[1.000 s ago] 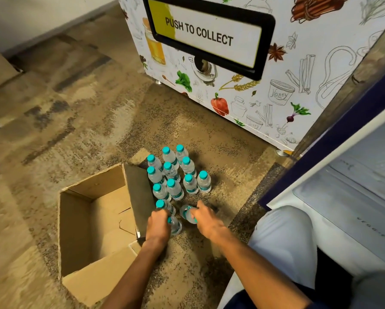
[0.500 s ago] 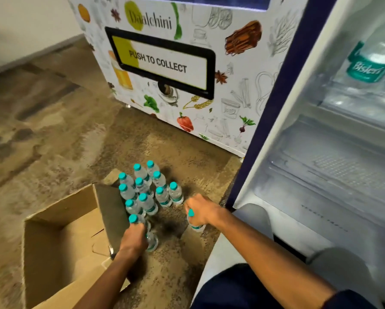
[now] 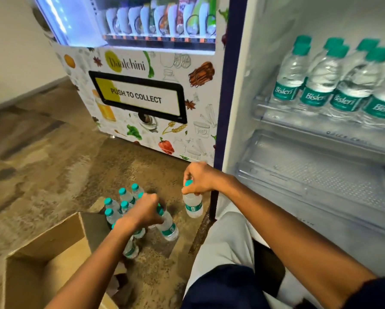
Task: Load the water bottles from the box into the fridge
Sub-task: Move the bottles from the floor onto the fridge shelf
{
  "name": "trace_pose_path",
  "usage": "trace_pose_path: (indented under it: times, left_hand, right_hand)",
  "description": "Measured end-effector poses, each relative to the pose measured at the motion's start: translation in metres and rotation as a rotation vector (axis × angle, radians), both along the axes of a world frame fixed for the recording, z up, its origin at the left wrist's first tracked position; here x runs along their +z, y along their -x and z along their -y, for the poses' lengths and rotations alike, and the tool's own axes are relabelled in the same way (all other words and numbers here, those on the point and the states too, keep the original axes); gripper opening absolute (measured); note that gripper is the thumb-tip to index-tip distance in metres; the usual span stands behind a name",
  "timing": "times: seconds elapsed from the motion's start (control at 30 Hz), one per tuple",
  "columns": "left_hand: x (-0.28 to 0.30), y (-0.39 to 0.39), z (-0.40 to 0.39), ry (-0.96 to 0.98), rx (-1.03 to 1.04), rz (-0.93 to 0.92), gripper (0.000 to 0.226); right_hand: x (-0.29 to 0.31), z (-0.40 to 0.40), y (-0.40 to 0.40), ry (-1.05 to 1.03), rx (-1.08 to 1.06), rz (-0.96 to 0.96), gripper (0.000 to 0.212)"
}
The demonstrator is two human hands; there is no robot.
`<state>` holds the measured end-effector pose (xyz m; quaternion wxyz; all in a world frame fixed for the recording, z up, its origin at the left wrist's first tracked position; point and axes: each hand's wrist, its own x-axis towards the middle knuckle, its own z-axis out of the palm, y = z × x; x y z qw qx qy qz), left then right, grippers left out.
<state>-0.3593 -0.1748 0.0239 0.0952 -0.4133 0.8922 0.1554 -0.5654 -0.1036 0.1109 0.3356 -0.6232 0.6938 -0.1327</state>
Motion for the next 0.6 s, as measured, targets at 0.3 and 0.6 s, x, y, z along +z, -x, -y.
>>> trace_pose_path:
  times: [0.3,0.6]
  left_hand:
    - [0.116,0.067,-0.018,-0.028,-0.287,-0.124,0.034]
    - [0.200,0.126,-0.063,-0.025,-0.613,-0.331,0.037]
  right_hand:
    - [0.075,-0.047,0.042,0.199,-0.198,0.008,0.020]
    - [0.151,-0.113,0.095,0.284,-0.416,-0.037,0.021]
